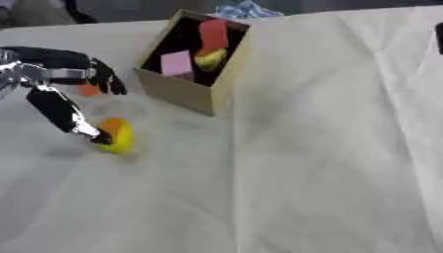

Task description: Pick up objects on the table and place them in the box.

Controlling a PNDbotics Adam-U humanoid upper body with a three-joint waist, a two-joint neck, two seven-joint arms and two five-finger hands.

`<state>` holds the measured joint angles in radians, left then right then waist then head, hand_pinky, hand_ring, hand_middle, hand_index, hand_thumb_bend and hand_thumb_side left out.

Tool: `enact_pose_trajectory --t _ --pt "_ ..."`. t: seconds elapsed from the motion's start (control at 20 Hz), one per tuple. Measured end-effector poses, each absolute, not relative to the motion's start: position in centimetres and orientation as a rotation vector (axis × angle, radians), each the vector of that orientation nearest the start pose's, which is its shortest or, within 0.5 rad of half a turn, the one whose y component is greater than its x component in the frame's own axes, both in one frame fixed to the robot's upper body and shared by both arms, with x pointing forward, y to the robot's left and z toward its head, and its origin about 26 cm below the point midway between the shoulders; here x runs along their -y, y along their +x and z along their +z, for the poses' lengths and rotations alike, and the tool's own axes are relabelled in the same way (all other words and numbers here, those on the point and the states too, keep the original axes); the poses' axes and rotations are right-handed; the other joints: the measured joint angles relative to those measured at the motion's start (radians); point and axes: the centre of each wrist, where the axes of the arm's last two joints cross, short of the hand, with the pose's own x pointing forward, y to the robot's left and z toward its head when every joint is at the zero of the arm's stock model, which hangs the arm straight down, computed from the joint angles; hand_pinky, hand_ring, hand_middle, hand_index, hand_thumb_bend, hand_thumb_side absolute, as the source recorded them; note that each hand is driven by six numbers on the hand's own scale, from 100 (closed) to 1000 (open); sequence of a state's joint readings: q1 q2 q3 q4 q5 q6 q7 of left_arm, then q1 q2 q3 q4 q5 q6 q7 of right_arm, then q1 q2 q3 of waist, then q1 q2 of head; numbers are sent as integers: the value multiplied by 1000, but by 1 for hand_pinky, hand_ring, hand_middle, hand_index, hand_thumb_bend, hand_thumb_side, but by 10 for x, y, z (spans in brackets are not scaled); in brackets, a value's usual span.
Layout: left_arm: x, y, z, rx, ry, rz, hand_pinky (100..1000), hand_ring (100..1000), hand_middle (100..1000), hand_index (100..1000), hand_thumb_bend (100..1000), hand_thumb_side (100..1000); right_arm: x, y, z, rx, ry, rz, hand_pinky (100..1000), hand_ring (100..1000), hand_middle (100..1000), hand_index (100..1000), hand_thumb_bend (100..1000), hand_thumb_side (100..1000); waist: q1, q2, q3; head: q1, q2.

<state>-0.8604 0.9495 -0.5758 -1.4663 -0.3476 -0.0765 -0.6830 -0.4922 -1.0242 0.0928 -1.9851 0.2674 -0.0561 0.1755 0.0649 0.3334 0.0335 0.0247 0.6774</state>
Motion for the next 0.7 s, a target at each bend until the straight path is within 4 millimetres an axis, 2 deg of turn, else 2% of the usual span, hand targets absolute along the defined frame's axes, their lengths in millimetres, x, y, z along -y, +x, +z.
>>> enact_pose_trajectory --t 0.4,0.7 --pt "-304 398 247 1094 654 -1940 802 771 741 832 647 471 308 292 319 -2798 1252 -1916 886 822 724 826 100 471 -4 3 -2 3 0" --pt "-304 401 241 1082 680 -1953 794 765 735 832 596 474 307 292 318 -2812 1246 -1910 886 822 723 825 100 474 -6 4 -4 11 -1"
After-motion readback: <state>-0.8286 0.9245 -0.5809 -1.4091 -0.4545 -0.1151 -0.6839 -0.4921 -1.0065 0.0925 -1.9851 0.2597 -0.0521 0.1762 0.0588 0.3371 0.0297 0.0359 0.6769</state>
